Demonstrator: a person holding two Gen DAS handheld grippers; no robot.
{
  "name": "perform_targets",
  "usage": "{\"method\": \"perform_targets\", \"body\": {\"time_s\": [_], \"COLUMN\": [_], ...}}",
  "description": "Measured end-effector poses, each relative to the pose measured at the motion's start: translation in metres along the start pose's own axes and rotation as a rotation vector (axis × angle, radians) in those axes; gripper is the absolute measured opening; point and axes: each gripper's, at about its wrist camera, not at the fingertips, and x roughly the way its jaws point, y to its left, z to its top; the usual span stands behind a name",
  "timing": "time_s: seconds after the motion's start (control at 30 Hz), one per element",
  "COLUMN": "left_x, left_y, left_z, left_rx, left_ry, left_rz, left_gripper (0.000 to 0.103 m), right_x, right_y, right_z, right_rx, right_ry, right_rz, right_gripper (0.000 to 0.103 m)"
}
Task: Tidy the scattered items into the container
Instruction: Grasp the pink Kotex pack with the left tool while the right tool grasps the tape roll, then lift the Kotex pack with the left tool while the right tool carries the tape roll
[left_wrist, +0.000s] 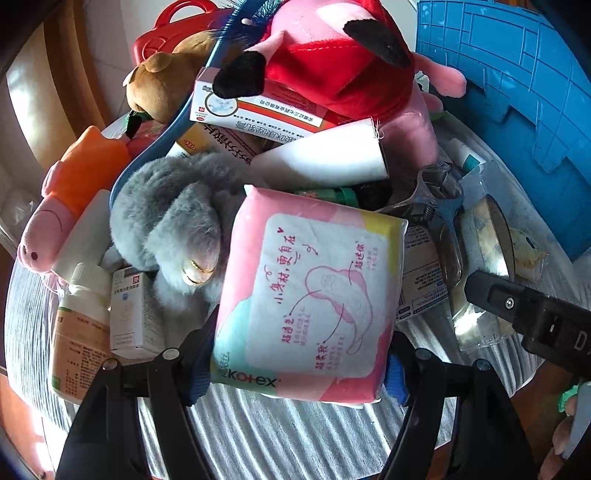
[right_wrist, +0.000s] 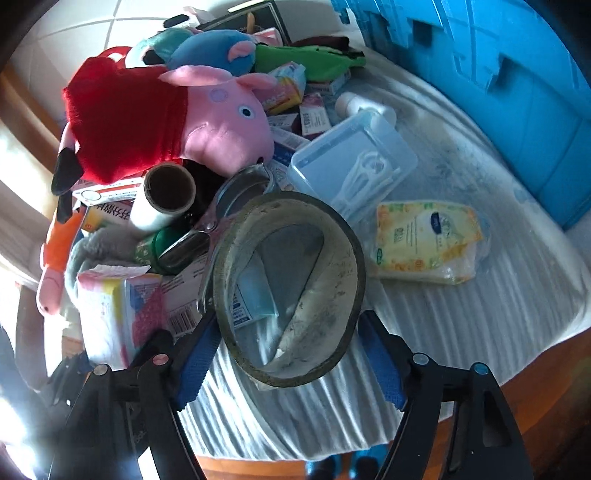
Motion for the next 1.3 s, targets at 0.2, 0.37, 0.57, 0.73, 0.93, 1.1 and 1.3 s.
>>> {"method": "perform_targets", "body": {"time_s": [0.2,0.37,0.57,0.73,0.93,1.1,1.3], "left_x": [0.005,-0.007,-0.037,-0.061,-0.099,-0.136,-0.167], "left_y": [-0.002,-0.012,-0.012,-0.007,0.000,0.003,-0.002], "left_z": [0.004,0.004,0.009,0.025,0.052,0.078,0.107], "left_rx": [0.015,0.051,0.058,0.050,0.033,0.021,0.008], "left_ry": [0.006,-0.009,-0.061,-0.118,-0.221,-0.318,-0.404], "left_rz": [-0.012,0.013,0.013,0.012,-0.005,-0.015,-0.012], "left_gripper": [0.072,0.070,0.070,0.069,0.069,0.069,0.069], "right_x": [0.010,-0.008,-0.040,-0.064,-0.113,-0.166,-0.205], "right_y": [0.005,0.016,0.027,0.037,0.058,0.082,0.097], "right_z": [0.004,-0.005,-0.005,0.002,0.015,0.034,0.067], "right_rx": [-0.026,-0.102,-0.149,-0.169,-0.200,-0.243,-0.294], "right_ry": [-0.002,-0.037,-0.103,-0.156,-0.269,-0.396,-0.470], "right_rz": [-0.019,-0.092,-0.145,-0.165,-0.157,-0.155,-0.133], "right_gripper": [0.071,0.068,0.061,0.059,0.058,0.056,0.051]}}
